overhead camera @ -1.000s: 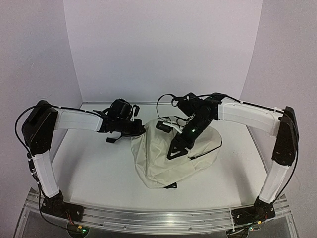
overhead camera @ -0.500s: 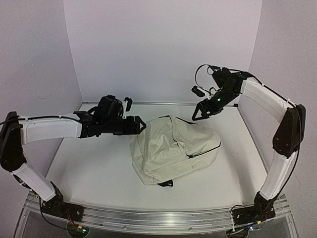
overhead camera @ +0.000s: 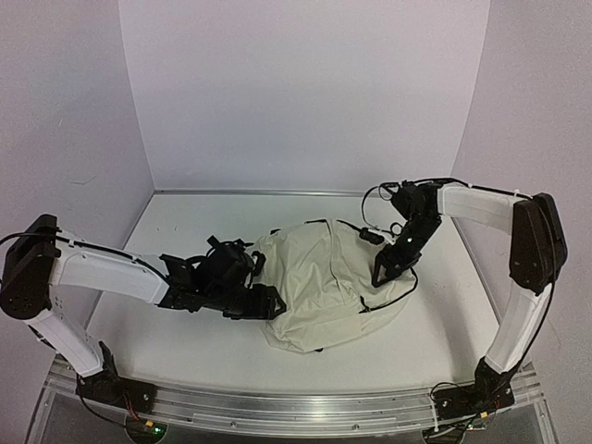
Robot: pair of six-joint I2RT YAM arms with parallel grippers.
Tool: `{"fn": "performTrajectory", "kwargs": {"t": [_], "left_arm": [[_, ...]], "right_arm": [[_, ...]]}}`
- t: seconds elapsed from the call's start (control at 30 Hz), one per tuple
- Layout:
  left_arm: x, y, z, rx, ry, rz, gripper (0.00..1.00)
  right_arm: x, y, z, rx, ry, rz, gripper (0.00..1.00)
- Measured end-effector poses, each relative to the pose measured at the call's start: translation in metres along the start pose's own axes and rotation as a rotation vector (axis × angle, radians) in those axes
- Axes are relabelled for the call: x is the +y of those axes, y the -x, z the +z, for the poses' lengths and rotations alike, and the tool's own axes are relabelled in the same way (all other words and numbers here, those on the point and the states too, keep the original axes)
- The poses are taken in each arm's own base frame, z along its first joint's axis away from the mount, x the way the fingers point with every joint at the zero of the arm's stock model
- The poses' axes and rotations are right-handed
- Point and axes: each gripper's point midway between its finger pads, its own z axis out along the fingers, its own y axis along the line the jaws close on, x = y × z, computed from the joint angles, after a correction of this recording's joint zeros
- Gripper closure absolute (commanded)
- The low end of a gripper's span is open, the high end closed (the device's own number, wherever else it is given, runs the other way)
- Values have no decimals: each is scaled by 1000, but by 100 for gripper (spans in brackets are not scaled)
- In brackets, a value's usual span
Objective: Pack the student bag
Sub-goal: Adjust the student bag at the center of the board.
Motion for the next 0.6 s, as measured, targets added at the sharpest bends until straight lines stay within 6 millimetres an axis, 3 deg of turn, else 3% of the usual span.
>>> {"fn": "performTrajectory", "kwargs": {"t": [0.17,0.33,0.47,0.6], "left_arm": [[17,29,7,-32,34,-55,48],[56,99,17,-93,50,-148,49],[79,169,29,-148,25,-179,39],[104,224,18,-242,49,-172,27]], "right_arm": [[37,-20,11,41,53,-62,26],[94,-22,39,99,115,-196,23],[137,-2,50,99,173,-292,20],[161,38,32,2,200,-321,17]]}}
